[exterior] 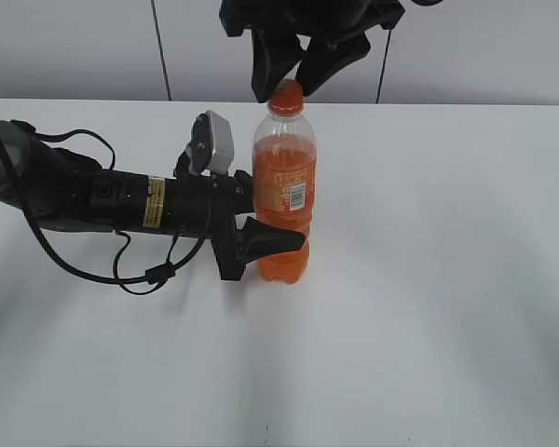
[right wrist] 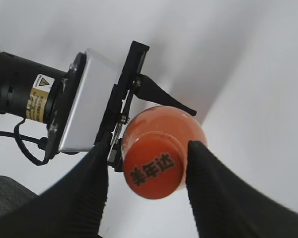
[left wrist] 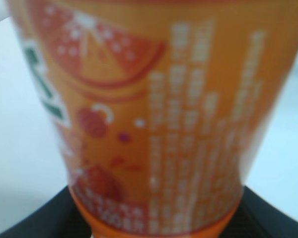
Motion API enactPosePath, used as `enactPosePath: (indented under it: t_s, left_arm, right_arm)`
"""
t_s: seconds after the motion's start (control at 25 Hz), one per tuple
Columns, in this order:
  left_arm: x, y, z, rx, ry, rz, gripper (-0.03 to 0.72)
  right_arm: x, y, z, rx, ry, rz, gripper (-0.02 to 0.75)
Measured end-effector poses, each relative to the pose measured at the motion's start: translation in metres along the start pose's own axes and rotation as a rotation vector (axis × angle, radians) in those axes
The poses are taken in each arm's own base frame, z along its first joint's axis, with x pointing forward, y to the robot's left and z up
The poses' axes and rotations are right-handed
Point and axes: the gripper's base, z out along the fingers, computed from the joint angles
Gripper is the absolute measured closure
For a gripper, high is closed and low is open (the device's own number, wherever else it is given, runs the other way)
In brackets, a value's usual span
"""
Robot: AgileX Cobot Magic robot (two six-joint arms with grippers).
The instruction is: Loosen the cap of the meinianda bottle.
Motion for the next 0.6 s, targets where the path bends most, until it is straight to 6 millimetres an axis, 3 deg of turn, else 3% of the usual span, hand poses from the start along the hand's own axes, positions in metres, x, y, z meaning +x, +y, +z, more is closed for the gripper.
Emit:
enactPosePath:
  t_s: [0.6]
  left_arm:
    - [0.0000, 0.0000, 0.0000, 0.000, 0.000, 0.000, 0.279]
  right_arm:
    - [0.0058, -0.0023, 0.0068, 0.010, 0.035, 0.003, 0.360]
